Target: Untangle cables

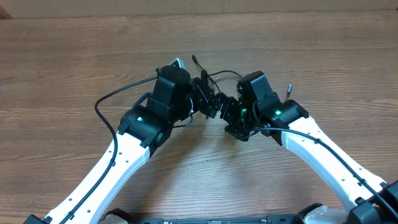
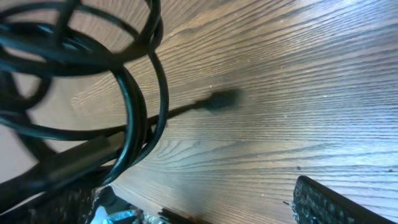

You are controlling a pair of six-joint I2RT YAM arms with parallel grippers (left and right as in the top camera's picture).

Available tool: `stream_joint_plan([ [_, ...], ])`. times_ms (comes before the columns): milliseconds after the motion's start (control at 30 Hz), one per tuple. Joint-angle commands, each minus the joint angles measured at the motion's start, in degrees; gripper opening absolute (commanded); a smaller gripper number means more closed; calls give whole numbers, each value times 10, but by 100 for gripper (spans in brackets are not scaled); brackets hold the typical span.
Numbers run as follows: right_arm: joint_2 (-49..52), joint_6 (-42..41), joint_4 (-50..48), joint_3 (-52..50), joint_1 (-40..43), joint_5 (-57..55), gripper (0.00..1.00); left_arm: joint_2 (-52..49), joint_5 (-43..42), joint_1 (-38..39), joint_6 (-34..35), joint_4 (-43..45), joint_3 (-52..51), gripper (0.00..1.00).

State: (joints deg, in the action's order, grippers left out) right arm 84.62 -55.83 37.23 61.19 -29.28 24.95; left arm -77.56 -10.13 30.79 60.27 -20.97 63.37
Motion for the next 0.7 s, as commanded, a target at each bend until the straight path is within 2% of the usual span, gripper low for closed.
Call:
stream_joint_plan([
  [0, 4, 6, -3, 6, -3, -21, 100, 14, -55, 6, 18, 16, 17, 4],
  [300, 4, 6, 9, -8, -2, -59, 100, 25, -99, -23, 27, 22, 17, 4],
  [667, 3, 5, 10, -8, 5, 20, 100, 25, -88, -84, 12, -30, 17, 4],
])
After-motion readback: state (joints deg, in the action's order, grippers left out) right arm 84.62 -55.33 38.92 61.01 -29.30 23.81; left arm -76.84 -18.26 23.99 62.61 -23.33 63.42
